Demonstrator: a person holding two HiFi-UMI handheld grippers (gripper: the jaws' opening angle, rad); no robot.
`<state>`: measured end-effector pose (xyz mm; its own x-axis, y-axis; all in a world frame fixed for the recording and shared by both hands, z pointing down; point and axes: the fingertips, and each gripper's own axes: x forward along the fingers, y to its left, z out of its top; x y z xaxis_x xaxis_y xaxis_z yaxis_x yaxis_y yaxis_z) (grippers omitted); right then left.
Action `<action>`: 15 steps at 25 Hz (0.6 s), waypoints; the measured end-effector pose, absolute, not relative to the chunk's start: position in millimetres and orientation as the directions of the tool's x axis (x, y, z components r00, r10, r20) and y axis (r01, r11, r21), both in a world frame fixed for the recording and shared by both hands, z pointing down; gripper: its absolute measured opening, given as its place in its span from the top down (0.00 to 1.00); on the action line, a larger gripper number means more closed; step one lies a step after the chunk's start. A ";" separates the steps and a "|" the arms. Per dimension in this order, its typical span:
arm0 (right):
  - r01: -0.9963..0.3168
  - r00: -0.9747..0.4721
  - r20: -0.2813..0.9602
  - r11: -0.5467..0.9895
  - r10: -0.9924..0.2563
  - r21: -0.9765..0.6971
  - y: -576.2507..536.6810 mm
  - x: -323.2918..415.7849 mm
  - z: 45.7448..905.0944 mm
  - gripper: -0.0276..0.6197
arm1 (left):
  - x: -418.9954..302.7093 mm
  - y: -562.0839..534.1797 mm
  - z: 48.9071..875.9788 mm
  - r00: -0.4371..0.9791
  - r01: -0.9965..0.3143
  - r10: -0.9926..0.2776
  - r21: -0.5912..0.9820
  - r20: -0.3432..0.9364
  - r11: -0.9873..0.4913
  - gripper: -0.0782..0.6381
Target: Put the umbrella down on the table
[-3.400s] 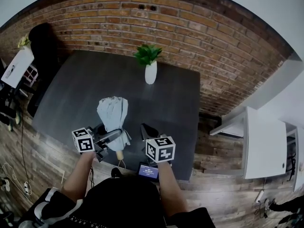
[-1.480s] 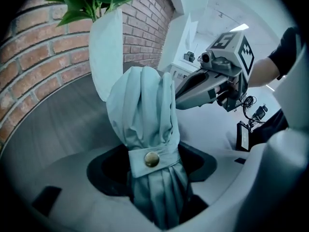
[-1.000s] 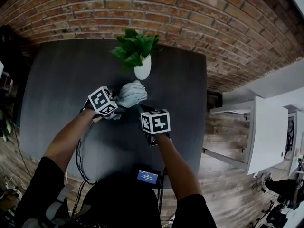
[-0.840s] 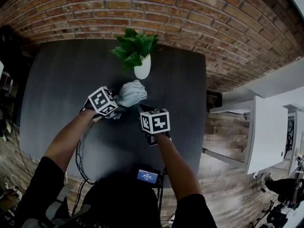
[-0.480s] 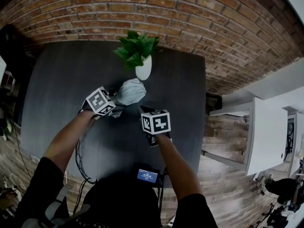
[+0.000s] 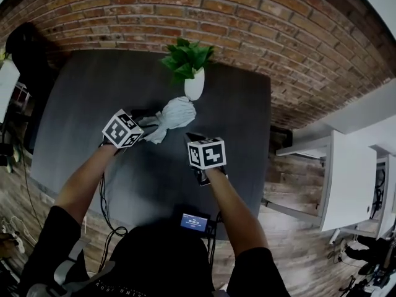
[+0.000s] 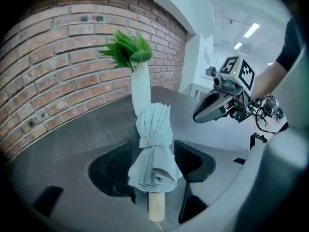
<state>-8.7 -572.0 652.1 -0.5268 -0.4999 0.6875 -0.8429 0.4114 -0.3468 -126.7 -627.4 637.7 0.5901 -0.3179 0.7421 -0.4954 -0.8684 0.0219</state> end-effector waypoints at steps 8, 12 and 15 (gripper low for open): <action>-0.789 -0.586 0.639 0.530 -0.498 -0.311 -542.6 -15.7 616.2 0.95 | -141.0 -573.1 593.2 0.645 -0.564 -0.406 0.044 0.648 -0.825 0.83; -0.740 -0.640 0.577 0.609 -0.508 -0.284 -518.0 -22.4 587.4 0.95 | -135.6 -531.0 570.2 0.717 -0.565 -0.388 0.158 0.579 -0.810 0.89; -0.700 -0.678 0.534 0.665 -0.505 -0.259 -492.7 -28.4 572.5 0.95 | -127.3 -493.2 553.8 0.778 -0.541 -0.372 0.238 0.505 -0.807 0.89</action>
